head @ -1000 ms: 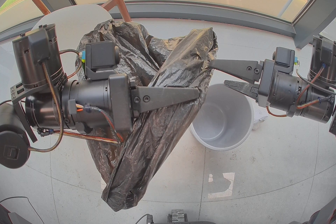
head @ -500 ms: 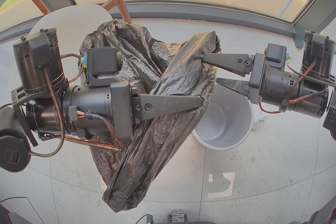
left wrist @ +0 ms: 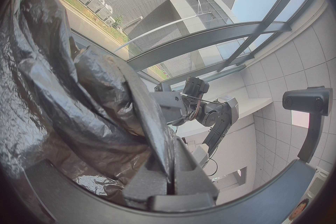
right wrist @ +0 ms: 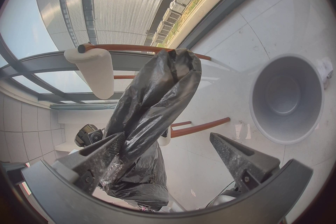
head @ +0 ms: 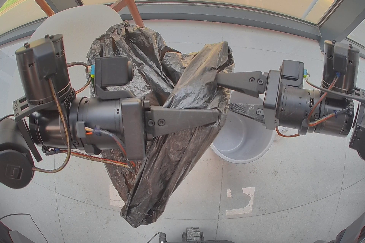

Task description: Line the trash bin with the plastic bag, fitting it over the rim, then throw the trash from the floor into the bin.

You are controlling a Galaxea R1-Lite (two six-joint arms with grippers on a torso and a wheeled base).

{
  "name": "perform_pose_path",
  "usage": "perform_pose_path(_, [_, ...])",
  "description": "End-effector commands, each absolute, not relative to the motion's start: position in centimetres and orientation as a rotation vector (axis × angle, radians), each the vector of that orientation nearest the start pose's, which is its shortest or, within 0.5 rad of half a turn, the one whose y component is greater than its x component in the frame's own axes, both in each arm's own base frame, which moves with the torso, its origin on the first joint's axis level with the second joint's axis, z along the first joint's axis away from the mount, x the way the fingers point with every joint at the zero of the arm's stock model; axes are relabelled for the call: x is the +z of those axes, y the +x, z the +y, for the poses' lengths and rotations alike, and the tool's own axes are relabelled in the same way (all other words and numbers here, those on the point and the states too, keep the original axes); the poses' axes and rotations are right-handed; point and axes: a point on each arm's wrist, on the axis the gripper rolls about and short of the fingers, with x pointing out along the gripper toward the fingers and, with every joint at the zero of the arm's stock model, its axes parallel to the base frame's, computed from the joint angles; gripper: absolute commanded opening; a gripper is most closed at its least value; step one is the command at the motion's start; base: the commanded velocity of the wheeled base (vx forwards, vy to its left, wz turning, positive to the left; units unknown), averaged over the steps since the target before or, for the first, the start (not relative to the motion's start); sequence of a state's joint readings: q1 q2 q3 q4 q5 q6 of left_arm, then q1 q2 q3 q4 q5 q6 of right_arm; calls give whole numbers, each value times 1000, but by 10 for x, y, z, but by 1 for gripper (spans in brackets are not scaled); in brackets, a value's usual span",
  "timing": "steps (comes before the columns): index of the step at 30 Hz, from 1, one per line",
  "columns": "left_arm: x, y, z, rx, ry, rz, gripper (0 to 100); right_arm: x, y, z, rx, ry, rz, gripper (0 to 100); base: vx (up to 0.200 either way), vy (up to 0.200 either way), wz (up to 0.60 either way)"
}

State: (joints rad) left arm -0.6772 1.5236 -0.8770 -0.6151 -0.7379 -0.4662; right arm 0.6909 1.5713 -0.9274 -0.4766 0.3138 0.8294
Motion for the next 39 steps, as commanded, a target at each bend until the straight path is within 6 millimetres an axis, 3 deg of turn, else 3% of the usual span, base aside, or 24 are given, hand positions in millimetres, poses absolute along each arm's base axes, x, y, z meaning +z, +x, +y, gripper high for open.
perform_pose_path(1, [251,198,-179,-1380,-386,364,0,242,220,190,872,742,566,100,0,0,0])
perform_pose_path(8, [249,198,-179,-1383,-369,356,0,260,228,205,897,832,554,100,0,0,0])
perform_pose_path(17, [249,198,-179,-1381,-366,355,0,253,231,217,895,843,588,100,0,0,0])
perform_pose_path(18, [249,198,-179,-1381,-366,355,0,253,230,217,893,844,587,0,0,0,0])
perform_pose_path(34, [246,198,-179,-1376,-367,366,0,271,215,199,902,842,514,0,0,0,0])
perform_pose_path(39, [247,199,-179,-1372,-366,360,0,262,204,188,907,734,487,0,0,0,0])
